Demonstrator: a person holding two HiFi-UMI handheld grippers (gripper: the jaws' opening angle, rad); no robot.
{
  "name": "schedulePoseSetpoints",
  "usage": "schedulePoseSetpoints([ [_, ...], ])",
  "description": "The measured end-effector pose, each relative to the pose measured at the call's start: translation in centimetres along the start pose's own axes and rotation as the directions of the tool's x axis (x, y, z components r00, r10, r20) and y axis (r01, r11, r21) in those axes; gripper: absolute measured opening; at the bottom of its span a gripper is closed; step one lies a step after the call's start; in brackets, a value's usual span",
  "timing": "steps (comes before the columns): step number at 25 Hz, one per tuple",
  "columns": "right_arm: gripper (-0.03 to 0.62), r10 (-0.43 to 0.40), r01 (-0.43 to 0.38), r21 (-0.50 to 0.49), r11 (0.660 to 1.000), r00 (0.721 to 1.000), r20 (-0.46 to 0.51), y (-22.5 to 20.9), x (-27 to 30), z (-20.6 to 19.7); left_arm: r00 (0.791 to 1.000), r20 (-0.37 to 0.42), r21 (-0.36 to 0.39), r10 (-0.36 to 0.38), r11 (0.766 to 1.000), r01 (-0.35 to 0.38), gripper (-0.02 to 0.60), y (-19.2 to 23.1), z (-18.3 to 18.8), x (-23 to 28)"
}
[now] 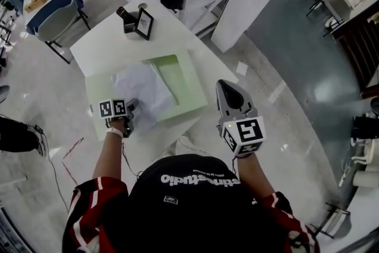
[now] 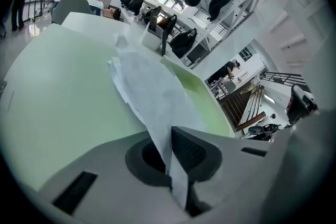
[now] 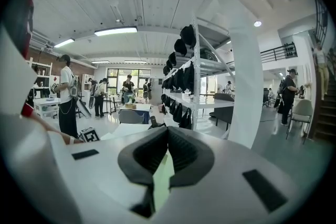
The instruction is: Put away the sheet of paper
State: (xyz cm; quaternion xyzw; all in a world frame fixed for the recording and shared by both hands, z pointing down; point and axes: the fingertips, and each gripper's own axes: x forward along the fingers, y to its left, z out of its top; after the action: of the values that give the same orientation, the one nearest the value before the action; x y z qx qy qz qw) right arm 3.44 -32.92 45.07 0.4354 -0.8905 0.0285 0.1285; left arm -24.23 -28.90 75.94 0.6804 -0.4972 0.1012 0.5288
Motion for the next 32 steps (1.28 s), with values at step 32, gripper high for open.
schedulePoseSetpoints([
  [32, -0.002, -0.132, 0.133, 0.032, 0.991, 0.991, -0.014, -6.7, -2.4, -1.9, 0.99, -0.131, 0.164, -0.056, 0.983, 0.078, 0.006, -7.3, 2.6, 8.7],
])
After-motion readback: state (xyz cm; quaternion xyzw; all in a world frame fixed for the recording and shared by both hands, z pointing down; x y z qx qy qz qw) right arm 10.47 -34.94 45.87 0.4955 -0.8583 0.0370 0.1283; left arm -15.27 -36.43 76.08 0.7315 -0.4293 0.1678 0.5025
